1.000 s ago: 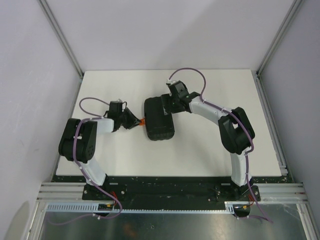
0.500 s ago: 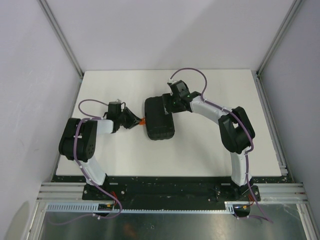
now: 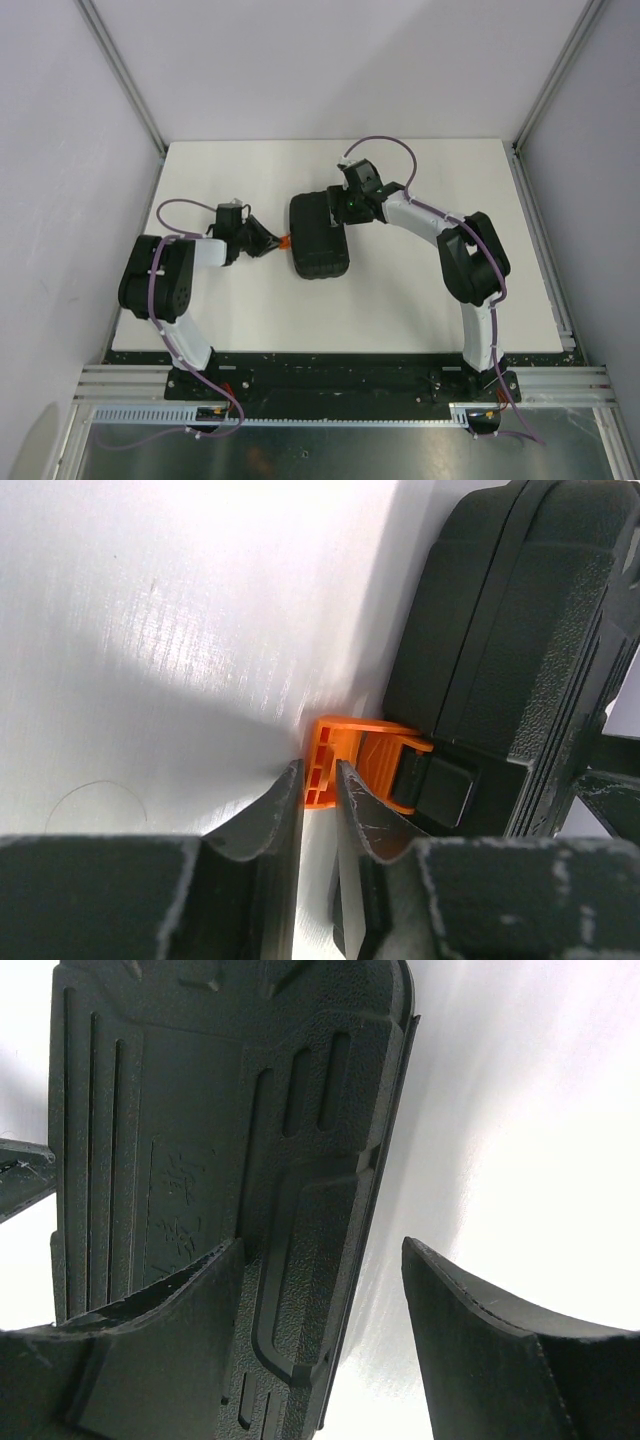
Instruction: Pack the tool kit
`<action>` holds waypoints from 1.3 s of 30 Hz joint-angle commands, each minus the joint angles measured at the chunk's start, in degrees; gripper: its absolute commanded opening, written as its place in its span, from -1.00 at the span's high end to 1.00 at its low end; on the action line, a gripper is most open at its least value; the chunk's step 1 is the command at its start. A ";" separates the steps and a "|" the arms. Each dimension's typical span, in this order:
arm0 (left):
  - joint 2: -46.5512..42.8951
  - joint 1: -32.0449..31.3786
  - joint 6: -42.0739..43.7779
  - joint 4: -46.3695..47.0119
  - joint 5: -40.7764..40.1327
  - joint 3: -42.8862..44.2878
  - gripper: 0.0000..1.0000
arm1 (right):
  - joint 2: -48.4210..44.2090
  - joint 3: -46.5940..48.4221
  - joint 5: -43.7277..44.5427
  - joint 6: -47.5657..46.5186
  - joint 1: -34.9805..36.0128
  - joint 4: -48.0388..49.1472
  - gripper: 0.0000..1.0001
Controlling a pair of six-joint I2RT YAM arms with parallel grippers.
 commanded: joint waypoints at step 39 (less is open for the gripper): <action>-4.35 -0.83 -3.51 6.44 7.26 -1.39 0.70 | 3.49 -0.75 -1.47 1.08 -2.36 -0.58 -0.29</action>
